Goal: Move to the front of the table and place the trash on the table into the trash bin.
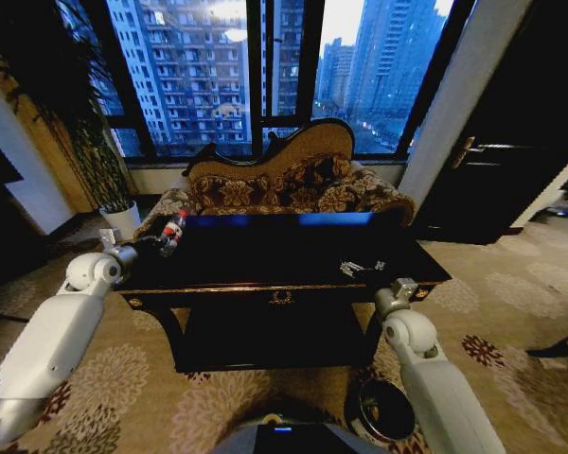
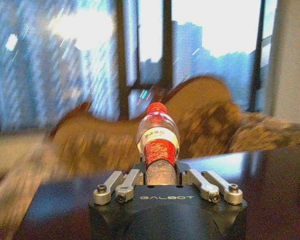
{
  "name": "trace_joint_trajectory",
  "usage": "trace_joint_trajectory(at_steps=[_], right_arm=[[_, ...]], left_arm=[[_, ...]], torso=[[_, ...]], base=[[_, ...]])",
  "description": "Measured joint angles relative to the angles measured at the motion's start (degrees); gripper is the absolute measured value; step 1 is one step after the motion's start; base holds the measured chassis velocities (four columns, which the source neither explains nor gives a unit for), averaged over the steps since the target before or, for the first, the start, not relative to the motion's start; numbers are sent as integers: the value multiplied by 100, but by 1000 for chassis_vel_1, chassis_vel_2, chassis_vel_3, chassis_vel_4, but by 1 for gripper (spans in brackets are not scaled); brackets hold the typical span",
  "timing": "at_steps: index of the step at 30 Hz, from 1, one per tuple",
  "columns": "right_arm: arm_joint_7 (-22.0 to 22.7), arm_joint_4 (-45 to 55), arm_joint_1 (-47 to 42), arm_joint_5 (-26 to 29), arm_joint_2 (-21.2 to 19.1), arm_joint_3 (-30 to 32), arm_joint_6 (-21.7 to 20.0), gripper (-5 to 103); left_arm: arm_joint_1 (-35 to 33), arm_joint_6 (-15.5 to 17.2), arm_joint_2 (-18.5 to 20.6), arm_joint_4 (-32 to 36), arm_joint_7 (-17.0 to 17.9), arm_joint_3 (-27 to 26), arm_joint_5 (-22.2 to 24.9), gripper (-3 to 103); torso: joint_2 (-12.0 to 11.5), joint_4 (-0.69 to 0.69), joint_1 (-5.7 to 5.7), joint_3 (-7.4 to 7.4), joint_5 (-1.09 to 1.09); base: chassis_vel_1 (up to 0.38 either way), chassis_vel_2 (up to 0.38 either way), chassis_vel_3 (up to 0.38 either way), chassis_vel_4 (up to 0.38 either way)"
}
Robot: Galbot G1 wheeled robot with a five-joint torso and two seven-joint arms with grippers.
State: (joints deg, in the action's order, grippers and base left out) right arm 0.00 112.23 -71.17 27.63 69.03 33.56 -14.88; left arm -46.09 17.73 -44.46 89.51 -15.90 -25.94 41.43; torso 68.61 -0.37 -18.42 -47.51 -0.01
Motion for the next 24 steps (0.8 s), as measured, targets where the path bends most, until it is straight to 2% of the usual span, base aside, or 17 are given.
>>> trace_joint_trajectory(at_steps=[1,3,4,6,11,14,17,18,20,21,23,24], right_arm=[[0,0,0,0,0,0,0,100],[1,99,1,13,31,-16,-6,100],[1,99,1,13,31,-16,-6,100],[0,290,-29,173,0,-116,-61,100],[0,703,-244,469,-218,-481,-110,100],[0,837,-285,618,-253,-523,-156,100],[1,1243,-344,1454,-326,-533,-408,100],[1,1243,-344,1454,-326,-533,-408,100],[0,1521,-349,2212,-374,-503,-695,100],[0,1521,-349,2212,-374,-503,-695,100],[1,1683,-294,2826,-378,-483,-914,100],[1,1683,-294,2826,-378,-483,-914,100]], left_arm=[[0,0,0,0,0,0,0,28],[-59,-513,9,172,-368,3,-196,28],[-59,-513,9,172,-368,3,-196,28],[-126,-739,-7,478,-481,39,-242,28],[-160,-888,-17,1057,-409,291,-329,28],[-167,-916,-4,1188,-336,368,-352,28],[-229,-1066,86,1644,-19,652,-487,28],[-229,-1066,86,1644,-19,652,-487,28],[-271,-1196,163,1880,109,835,-708,28],[-271,-1196,163,1880,109,835,-708,28],[-319,-1264,222,2039,189,943,-931,28],[-319,-1264,222,2039,189,943,-931,28]], torso=[[0,0,0,0,0],[0,0,0,0,1],[0,0,0,0,1],[0,0,0,0,2],[0,-2,0,0,1],[0,-2,0,0,1],[0,-1,0,0,1],[0,-1,0,0,1],[0,0,0,0,1],[0,0,0,0,1],[0,-1,0,0,1],[0,-1,0,0,1]], base=[[0,0,0,0],[0,0,0,0],[0,0,0,0],[0,0,0,0],[0,0,0,0],[0,0,0,0],[0,0,0,0],[0,0,0,0],[0,0,0,0],[0,0,0,0],[0,0,0,0],[0,0,0,0]])
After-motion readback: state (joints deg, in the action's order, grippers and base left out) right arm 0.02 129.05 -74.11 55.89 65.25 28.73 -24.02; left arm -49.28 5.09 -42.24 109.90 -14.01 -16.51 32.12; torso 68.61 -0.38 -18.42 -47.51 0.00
